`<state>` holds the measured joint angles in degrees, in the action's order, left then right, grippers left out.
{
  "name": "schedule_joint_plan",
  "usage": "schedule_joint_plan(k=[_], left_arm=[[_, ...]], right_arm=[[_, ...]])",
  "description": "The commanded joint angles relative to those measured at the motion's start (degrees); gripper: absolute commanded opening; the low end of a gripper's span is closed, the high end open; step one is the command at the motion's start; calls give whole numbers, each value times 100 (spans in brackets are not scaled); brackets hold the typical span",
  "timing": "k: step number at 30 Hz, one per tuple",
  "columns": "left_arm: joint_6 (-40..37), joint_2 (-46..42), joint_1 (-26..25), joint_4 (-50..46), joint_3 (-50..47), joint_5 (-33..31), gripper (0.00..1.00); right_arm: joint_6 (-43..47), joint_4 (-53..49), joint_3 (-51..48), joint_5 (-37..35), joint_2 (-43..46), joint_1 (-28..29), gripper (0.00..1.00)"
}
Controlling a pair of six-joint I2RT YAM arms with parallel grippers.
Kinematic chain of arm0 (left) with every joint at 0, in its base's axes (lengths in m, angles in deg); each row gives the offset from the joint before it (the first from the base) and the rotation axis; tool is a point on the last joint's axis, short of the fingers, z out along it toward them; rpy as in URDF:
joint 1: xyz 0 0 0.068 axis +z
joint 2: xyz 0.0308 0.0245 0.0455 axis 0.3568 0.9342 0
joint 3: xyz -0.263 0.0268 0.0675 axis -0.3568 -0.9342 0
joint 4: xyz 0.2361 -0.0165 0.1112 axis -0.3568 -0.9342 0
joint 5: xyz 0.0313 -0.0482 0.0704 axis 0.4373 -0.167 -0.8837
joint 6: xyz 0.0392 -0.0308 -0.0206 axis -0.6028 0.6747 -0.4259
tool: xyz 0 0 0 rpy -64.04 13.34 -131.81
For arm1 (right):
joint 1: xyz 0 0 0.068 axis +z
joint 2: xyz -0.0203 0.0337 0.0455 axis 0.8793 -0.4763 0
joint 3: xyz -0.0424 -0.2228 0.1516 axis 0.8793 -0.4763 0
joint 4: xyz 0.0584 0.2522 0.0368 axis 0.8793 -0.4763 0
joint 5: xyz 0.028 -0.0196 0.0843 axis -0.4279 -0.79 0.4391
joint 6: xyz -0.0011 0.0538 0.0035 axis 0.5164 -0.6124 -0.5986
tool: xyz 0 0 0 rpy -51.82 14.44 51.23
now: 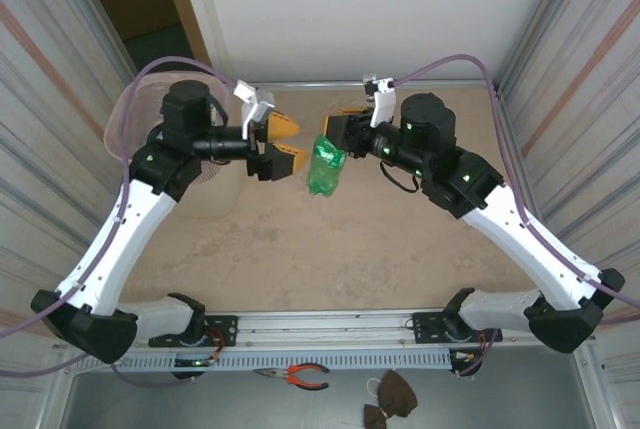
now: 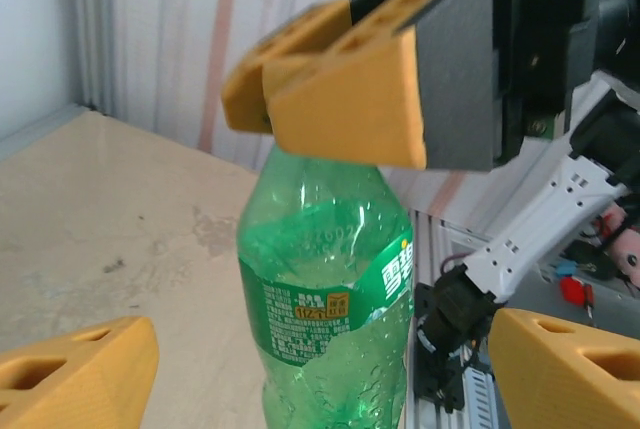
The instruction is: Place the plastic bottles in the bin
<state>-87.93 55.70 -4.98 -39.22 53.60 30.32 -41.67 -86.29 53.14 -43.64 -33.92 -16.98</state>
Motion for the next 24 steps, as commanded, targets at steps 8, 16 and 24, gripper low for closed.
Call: schedule_joint_plan(k=[8, 16, 24], left_arm=[[-371, 536, -680, 111, 203, 211, 89], [-552, 718, -980, 120, 330, -155, 80], [-733, 587, -997, 92, 253, -63, 65]], right_arm=[[-150, 587, -104, 100, 407, -36, 28], [-191, 493, -116, -18, 467, -36, 28], [-209, 468, -120, -1, 481, -33, 28]])
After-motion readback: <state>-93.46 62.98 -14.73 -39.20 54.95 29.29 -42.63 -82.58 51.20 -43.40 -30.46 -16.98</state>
